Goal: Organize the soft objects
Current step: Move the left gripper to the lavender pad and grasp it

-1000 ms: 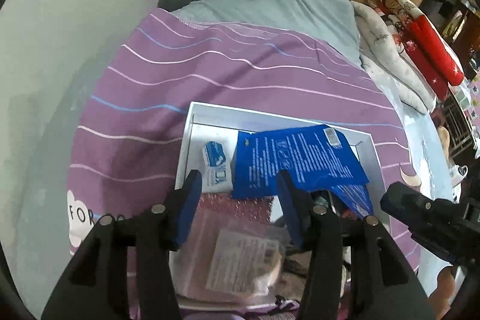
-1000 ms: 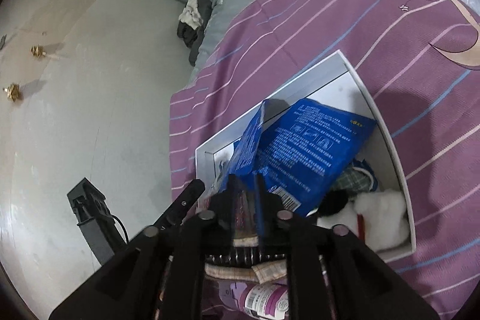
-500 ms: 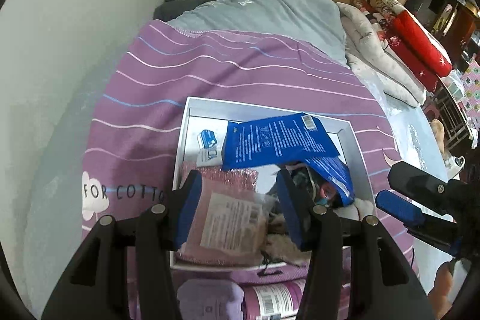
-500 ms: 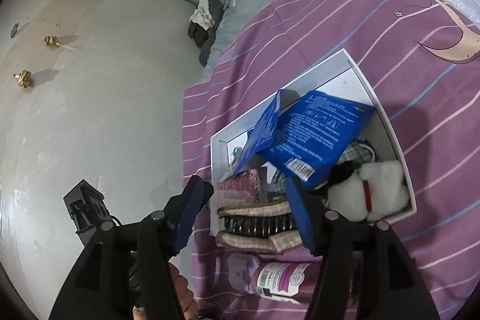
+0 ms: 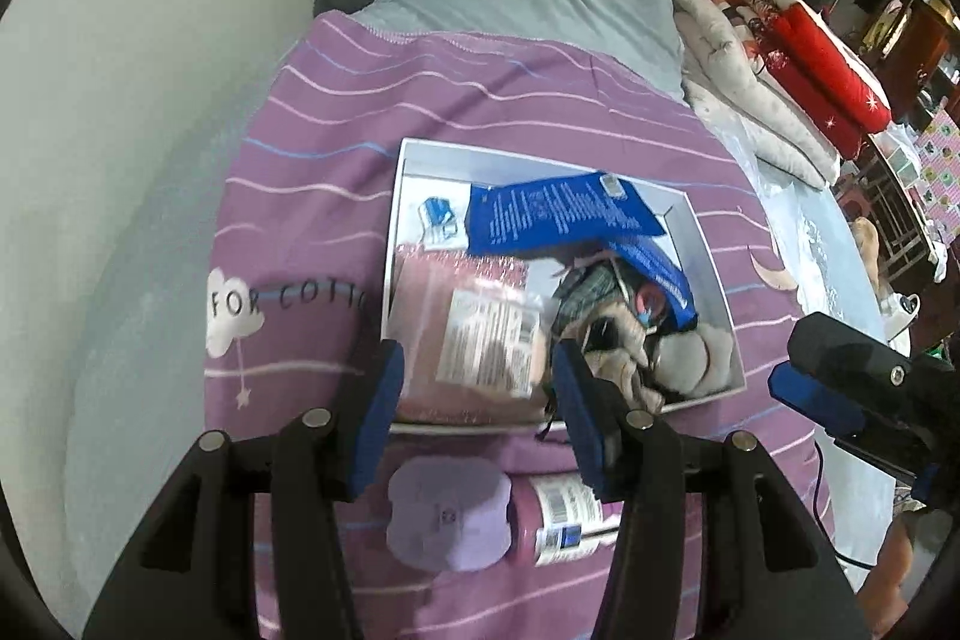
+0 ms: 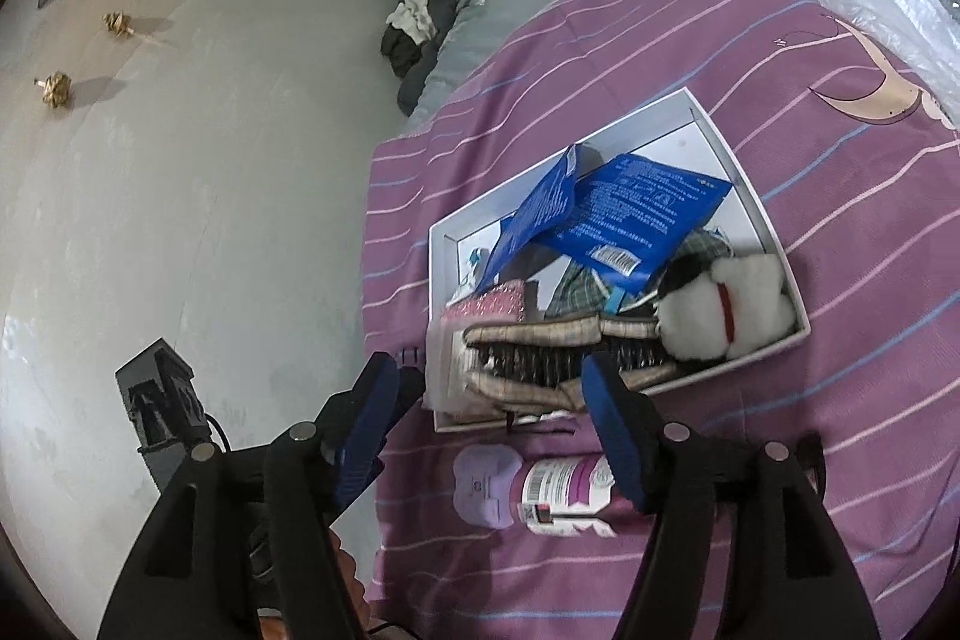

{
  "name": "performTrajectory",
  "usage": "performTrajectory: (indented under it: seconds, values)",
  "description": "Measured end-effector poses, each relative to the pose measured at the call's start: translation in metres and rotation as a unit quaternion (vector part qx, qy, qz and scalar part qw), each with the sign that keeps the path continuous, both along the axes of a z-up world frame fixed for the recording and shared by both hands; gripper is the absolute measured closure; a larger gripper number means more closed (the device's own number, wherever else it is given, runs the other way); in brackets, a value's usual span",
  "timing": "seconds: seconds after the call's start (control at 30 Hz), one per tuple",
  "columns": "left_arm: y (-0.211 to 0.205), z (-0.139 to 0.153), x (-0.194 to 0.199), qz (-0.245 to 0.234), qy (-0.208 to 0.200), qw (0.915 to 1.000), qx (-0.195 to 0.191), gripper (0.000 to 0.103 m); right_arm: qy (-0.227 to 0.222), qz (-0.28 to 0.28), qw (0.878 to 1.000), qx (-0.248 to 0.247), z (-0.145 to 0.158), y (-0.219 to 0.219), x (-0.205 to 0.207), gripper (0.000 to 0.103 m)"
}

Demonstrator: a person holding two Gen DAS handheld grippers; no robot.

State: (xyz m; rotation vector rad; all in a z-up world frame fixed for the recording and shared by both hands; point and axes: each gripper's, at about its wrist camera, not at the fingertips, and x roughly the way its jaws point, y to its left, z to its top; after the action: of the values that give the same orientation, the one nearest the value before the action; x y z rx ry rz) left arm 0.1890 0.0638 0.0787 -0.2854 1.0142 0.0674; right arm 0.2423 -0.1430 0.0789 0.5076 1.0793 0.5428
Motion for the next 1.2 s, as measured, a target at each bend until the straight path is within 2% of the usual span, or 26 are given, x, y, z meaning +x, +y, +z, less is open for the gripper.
performTrajectory:
  seconds: [0.2,0.53,0.57,0.63,0.73,0.83,1.0,1.2]
  values:
    - [-0.003,-0.001,-0.014,-0.011,0.012,0.9999,-0.006,0.05,0.007,-0.004,1.0,-0.029,-0.005,-0.002,-0.017,0.035]
    - [0.005,-0.019,-0.028,-0.022,0.066,0.9955,-0.064,0.051,0.03,-0.026,0.998,-0.055,-0.023,-0.024,-0.028,0.034]
    - [0.005,-0.022,-0.028,-0.022,0.07,0.9951,-0.066,0.053,0.032,-0.026,0.998,-0.054,-0.025,-0.025,-0.029,0.034]
    - [0.006,-0.028,-0.029,-0.019,0.085,0.9942,-0.062,0.066,0.035,-0.024,0.998,-0.05,-0.03,-0.028,-0.029,0.034]
    - [0.005,-0.04,-0.03,-0.02,0.108,0.9919,-0.063,0.074,0.041,-0.029,0.998,-0.043,-0.036,-0.033,-0.027,0.034]
    - [0.001,-0.047,-0.029,-0.03,0.122,0.9897,-0.069,0.078,0.046,-0.032,0.998,-0.036,-0.041,-0.038,-0.025,0.034]
    - [-0.007,-0.058,-0.024,-0.027,0.145,0.9887,-0.026,0.08,0.051,-0.032,0.998,-0.033,-0.047,-0.04,-0.024,0.034]
    - [-0.01,-0.07,-0.022,-0.026,0.161,0.9866,-0.005,0.08,0.052,-0.022,0.998,-0.036,-0.05,-0.033,-0.024,0.034]
